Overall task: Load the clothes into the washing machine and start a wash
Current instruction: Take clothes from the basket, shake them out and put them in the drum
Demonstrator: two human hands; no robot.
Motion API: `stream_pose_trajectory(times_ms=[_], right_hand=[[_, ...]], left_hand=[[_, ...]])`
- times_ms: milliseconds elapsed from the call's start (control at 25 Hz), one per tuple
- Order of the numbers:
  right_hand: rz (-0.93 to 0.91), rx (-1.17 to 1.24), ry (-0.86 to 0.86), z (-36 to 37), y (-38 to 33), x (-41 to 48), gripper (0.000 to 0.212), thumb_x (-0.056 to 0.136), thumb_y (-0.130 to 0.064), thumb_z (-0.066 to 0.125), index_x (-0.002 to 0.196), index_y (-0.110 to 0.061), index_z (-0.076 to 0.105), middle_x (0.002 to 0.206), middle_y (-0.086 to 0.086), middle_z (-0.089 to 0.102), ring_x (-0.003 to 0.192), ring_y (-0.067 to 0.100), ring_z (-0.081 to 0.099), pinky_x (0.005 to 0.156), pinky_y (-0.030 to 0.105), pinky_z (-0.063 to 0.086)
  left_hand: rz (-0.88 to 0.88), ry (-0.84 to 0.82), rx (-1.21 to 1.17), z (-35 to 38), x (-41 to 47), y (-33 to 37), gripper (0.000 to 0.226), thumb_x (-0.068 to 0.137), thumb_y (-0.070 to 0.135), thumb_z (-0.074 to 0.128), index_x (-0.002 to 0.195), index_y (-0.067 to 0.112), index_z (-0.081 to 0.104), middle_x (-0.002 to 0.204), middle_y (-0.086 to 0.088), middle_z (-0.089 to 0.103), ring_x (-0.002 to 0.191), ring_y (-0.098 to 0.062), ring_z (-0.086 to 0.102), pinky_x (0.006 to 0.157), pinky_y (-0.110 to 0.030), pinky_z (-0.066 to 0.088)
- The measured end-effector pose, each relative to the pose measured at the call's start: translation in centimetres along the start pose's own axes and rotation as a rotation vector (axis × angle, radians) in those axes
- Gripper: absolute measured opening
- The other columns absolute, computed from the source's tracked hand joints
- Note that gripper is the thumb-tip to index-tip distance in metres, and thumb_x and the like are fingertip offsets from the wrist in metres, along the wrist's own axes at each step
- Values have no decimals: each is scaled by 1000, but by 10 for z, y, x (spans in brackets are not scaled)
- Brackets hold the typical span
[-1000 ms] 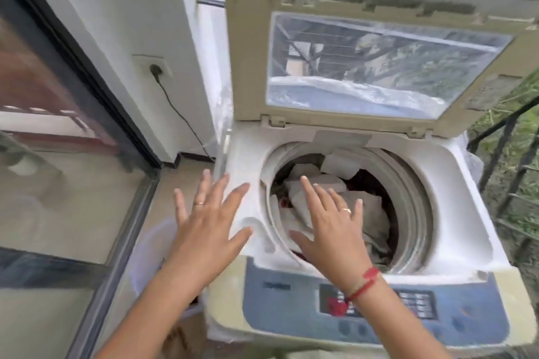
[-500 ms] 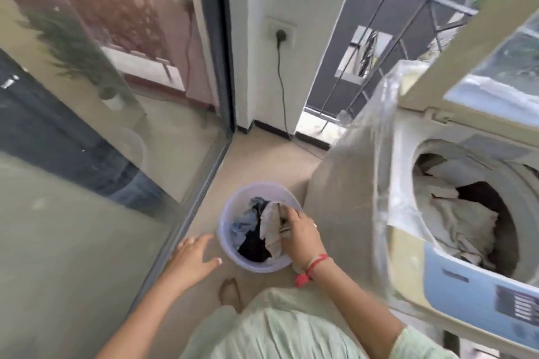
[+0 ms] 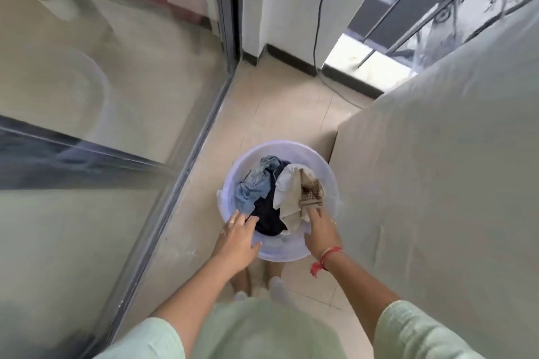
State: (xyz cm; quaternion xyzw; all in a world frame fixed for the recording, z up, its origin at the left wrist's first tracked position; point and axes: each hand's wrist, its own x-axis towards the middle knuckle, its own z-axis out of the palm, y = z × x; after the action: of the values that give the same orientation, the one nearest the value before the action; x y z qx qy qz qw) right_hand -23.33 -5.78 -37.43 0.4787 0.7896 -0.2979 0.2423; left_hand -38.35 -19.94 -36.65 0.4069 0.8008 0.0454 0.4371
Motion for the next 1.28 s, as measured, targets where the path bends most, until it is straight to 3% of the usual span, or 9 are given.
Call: stream_pose_trajectory(times_ms=[160, 240, 360, 480, 560, 680, 960, 1080, 1280], right_hand=[[-113, -139, 141, 38, 20, 99, 75, 82, 6, 48, 148, -21, 24, 153, 14, 21, 138, 36, 27, 110, 41, 30], [-134, -241, 182, 57, 29, 146, 79, 81, 7, 48, 149, -21, 20, 155, 17, 16, 132, 39, 34, 107, 45, 33], [-194, -288, 249, 75, 43, 197, 53, 85, -2, 50, 136, -14, 41, 145, 17, 33, 112, 40, 50, 90, 44, 45], [-89, 2, 321, 76, 54, 199, 17, 87, -2, 47, 99, -7, 57, 107, 14, 53, 85, 29, 52, 66, 32, 36], [-55, 196, 396, 73, 55, 172, 11, 84, 2, 48, 87, -4, 57, 92, 12, 53, 75, 21, 45, 65, 26, 31], [-63, 425, 460, 65, 52, 111, 13, 79, 9, 51, 76, -3, 52, 82, 5, 48, 71, 14, 43, 60, 12, 31], [-67, 548, 537, 13, 21, -24, 32, 75, 6, 49, 76, -25, 42, 77, -2, 45, 67, 3, 37, 62, 4, 31], [-60, 592, 621, -32, 5, -66, 18, 78, 4, 48, 77, -14, 48, 77, 0, 45, 67, 3, 35, 61, 12, 29], [-107, 622, 809, -119, -8, -114, 34, 82, 10, 53, 72, -21, 41, 68, -11, 40, 64, 4, 36, 60, 8, 32]], left_hand=[[4, 96, 42, 46, 91, -14, 61, 94, 31, 48, 146, 17, 21, 156, -8, 10, 146, -27, -2, 116, -37, 12], [24, 144, 20, 65, 142, -20, 62, 94, 29, 48, 147, 15, 19, 155, -9, 14, 146, -26, 1, 117, -36, 10], [36, 177, -19, 94, 217, -25, 65, 93, 34, 51, 147, 15, 21, 150, -10, 25, 142, -28, 14, 116, -40, 18], [44, 132, -79, 113, 251, -18, 49, 91, 36, 54, 135, 22, 40, 140, -6, 38, 133, -27, 32, 108, -45, 29], [57, 229, -173, 114, 246, -7, 21, 90, 31, 56, 109, 20, 56, 116, -2, 53, 111, -26, 50, 96, -46, 38], [120, 292, -235, 99, 215, 12, 10, 92, 20, 53, 87, 12, 52, 87, 2, 49, 85, -27, 52, 77, -42, 42], [45, 347, -300, 30, 85, 35, 17, 98, 19, 38, 100, 2, 43, 79, -18, 58, 73, -39, 56, 55, -36, 30], [9, 358, -219, -8, 51, 51, 16, 100, 17, 36, 99, 2, 41, 73, -22, 58, 67, -39, 56, 53, -35, 30], [70, 373, -65, -46, -4, 87, 14, 99, 20, 34, 98, 7, 39, 76, -16, 60, 69, -36, 56, 57, -39, 38]])
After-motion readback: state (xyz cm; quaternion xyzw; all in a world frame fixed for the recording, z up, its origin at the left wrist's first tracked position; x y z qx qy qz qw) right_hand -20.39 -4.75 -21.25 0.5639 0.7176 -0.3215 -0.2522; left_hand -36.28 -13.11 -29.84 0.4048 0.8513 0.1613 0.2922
